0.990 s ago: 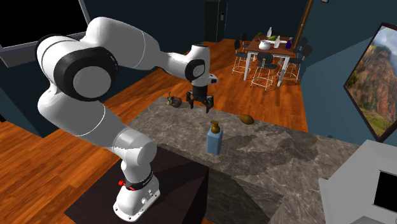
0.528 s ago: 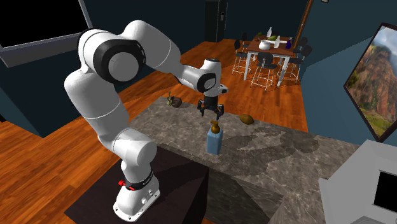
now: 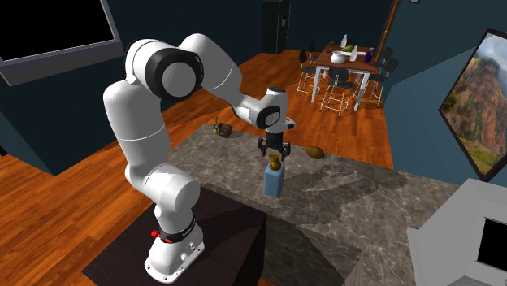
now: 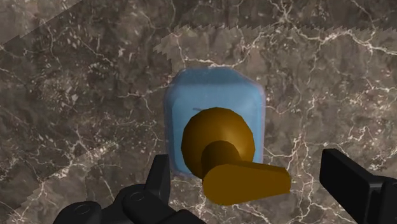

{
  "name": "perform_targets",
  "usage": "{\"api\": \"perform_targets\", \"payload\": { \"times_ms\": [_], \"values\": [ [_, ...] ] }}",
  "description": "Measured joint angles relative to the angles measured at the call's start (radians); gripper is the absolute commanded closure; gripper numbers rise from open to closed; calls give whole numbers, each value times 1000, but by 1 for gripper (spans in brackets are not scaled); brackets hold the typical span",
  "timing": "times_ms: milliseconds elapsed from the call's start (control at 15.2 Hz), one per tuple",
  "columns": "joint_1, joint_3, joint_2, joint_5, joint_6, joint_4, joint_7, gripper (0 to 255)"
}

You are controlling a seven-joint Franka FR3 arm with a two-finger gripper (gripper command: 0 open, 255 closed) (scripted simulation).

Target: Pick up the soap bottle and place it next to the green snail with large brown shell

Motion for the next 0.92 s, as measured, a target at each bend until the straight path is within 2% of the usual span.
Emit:
{"api": "perform_targets", "payload": {
  "times_ms": [198,594,660,924],
  "values": [
    [-1,-1,27,12,31,-5,-10,0],
    [-1,0,31,14,36,-6,-11,0],
    [-1,0,31,14,37,-6,-11,255],
    [0,0,31,14,37,-6,-11,255]
  ]
}}
